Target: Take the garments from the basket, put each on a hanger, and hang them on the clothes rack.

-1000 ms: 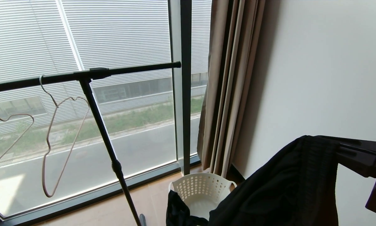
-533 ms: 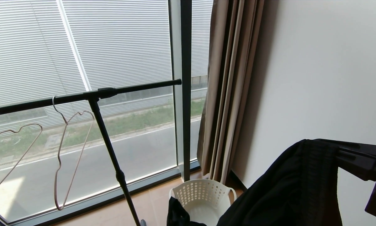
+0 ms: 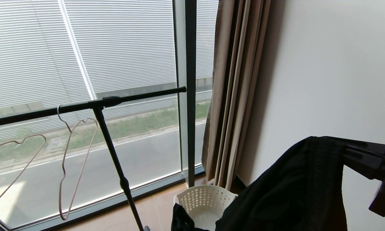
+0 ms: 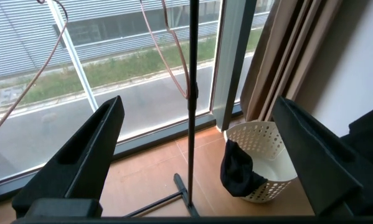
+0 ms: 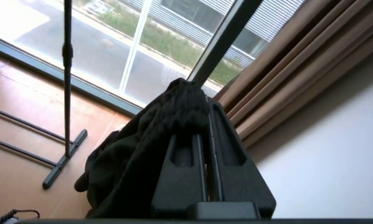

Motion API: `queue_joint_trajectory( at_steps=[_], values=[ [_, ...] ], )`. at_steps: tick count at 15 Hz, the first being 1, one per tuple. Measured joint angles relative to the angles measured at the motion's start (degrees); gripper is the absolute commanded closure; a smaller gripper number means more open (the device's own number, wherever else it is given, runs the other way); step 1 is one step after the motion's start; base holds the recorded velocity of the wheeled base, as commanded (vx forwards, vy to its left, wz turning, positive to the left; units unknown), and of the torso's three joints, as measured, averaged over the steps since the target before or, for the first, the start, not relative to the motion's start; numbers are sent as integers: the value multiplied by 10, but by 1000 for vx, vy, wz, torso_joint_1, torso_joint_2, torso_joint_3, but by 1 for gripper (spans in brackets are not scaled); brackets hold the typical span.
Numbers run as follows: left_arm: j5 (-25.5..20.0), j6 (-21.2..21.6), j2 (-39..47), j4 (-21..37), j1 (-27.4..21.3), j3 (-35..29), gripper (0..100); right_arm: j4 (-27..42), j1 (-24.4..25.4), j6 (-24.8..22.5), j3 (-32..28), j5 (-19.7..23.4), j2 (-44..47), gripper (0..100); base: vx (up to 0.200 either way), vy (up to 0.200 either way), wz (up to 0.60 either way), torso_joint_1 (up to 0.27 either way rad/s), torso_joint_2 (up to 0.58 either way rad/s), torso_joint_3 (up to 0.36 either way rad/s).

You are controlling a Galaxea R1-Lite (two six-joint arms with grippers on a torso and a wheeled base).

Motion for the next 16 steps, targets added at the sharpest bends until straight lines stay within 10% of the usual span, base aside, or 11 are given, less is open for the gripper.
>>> queue_joint_trajectory(
  at_steps=[8, 16],
  values=[
    [0, 1, 0, 0, 0, 0, 0, -2, -6, -1, 7, 13, -1, 100, 0, 0, 600, 5, 0, -2],
    [0, 0, 0, 0, 0, 0, 0, -3, -6, -2, 7, 13, -2, 100, -50, 125, 0, -2, 4, 4]
  ],
)
